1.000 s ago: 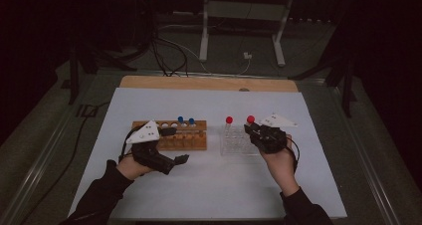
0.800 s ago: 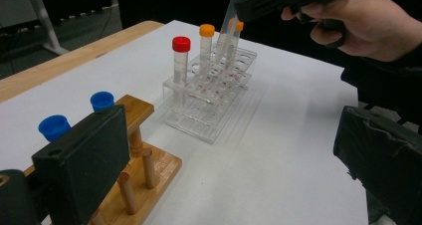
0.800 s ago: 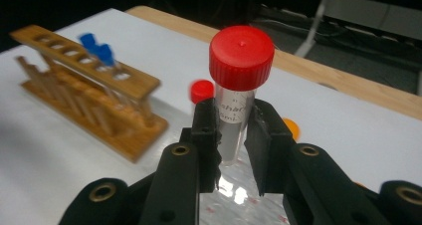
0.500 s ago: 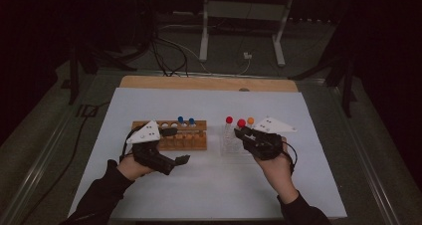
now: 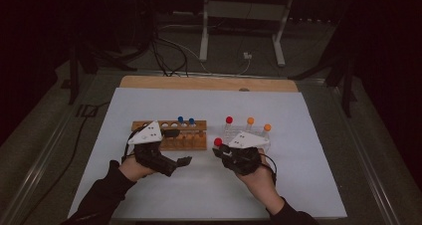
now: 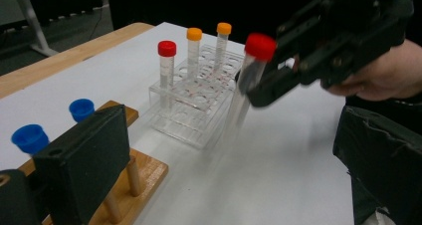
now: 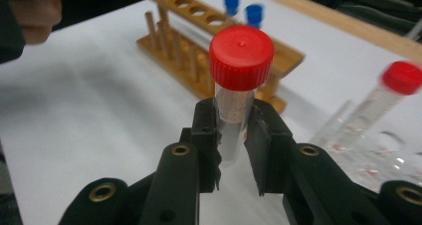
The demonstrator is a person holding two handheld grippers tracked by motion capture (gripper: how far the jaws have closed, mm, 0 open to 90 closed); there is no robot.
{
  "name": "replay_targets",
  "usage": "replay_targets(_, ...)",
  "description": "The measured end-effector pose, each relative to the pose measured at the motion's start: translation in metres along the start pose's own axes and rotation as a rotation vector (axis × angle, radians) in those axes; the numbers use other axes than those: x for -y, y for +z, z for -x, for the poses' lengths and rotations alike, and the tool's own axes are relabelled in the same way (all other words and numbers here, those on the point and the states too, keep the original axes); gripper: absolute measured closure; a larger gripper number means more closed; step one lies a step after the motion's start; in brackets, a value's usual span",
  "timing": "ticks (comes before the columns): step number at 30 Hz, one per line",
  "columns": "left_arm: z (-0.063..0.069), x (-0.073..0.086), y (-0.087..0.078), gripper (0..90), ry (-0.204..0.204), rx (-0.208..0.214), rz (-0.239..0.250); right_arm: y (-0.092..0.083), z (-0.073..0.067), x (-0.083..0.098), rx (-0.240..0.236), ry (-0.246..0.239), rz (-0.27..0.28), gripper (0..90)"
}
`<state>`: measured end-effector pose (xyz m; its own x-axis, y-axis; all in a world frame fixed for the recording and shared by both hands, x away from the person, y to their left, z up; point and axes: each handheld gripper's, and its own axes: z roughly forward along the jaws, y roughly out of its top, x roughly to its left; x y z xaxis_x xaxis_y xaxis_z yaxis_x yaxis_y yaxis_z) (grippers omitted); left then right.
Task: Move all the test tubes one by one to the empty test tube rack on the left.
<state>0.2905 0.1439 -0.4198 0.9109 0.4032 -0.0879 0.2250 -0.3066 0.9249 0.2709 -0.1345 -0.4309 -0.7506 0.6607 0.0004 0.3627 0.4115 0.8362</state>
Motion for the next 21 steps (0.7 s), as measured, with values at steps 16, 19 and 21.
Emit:
replay_targets(16,0.015,0.003,0.026,19.8,0.037,0.049,-0.018,0.020,-0.023,0.009,-0.088,-0.040,-0.066,75.1)
replay_targets(19,0.016,0.003,0.029,28.8,0.046,0.051,-0.018,0.020,-0.025,0.009,-0.098,-0.041,-0.068,75.1)
replay_targets(21,0.016,0.003,0.032,34.9,0.048,0.051,-0.016,0.020,-0.026,0.009,-0.102,-0.043,-0.071,75.1)
